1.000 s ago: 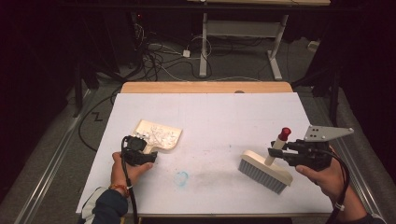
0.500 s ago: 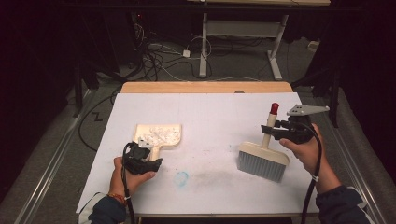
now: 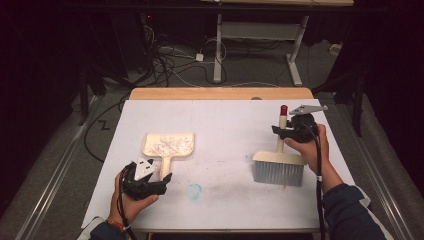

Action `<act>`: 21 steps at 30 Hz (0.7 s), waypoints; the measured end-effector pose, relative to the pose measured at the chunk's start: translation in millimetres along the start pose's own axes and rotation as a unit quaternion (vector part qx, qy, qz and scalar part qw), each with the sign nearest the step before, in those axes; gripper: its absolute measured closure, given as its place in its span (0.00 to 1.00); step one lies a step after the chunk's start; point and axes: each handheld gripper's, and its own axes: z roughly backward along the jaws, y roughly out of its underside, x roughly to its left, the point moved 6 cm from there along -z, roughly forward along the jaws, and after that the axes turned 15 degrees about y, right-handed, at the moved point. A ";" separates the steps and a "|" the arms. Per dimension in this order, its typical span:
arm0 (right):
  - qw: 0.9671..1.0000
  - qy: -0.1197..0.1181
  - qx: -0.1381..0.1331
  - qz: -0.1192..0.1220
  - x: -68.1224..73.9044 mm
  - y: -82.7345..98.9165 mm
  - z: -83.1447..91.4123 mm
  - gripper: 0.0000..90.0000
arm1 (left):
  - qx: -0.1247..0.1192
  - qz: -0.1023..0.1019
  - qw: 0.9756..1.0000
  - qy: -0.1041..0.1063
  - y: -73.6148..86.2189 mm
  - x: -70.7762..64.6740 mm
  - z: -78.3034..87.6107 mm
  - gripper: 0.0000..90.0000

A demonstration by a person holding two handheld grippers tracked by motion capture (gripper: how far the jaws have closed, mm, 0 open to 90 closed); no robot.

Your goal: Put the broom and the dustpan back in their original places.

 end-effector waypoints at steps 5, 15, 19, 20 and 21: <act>0.999 0.028 -0.014 0.010 2.5 -11.8 -5.6 0.59 | 0.000 -0.020 1.000 -0.004 -1.5 -2.1 -1.1 0.24; 0.997 0.056 -0.051 0.006 -2.9 -32.4 0.3 0.56 | 0.006 -0.031 0.999 0.002 -2.3 -4.7 -5.6 0.24; 0.997 0.051 -0.057 0.007 -0.4 -33.2 5.3 0.54 | 0.006 -0.035 0.999 0.005 -2.3 -5.3 -5.6 0.24; 0.997 0.046 -0.060 0.008 -0.1 -33.0 6.0 0.54 | 0.006 -0.035 0.999 0.005 -2.4 -5.5 -5.7 0.24; 0.997 0.046 -0.061 0.007 0.1 -32.6 7.1 0.53 | 0.006 -0.036 0.999 0.006 -2.3 -5.7 -5.8 0.24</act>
